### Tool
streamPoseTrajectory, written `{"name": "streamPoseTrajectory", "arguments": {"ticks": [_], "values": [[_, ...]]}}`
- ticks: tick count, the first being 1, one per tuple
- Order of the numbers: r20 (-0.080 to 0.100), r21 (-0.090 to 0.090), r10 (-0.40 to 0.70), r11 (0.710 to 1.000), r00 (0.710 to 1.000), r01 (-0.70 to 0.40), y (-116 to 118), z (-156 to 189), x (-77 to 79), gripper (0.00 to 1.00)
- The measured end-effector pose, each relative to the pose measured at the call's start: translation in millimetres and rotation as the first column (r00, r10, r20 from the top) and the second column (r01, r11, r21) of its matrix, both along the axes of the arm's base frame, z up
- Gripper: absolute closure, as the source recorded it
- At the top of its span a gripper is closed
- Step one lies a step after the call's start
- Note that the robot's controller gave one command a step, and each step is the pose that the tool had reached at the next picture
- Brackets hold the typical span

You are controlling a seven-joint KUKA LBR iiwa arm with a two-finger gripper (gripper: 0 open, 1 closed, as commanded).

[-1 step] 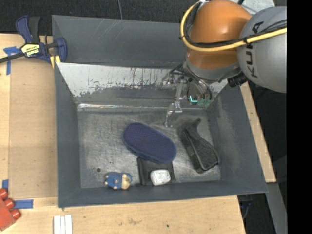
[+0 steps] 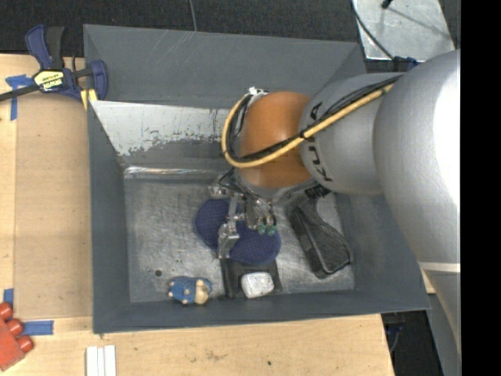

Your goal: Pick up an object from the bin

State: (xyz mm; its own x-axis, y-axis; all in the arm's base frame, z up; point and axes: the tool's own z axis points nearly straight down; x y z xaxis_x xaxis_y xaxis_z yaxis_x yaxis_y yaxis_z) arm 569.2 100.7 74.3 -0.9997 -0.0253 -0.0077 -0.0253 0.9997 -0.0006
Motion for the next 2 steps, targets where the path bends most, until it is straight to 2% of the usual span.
{"name": "streamPoseTrajectory", "arguments": {"ticks": [1,2], "values": [[0.001,0.001,-0.002,1.0,1.0,0.002,-0.7,3.1,1.0,1.0],[0.004,0.002,-0.024,1.0,1.0,0.024,-12.9,196.9,20.5,1.0]]}}
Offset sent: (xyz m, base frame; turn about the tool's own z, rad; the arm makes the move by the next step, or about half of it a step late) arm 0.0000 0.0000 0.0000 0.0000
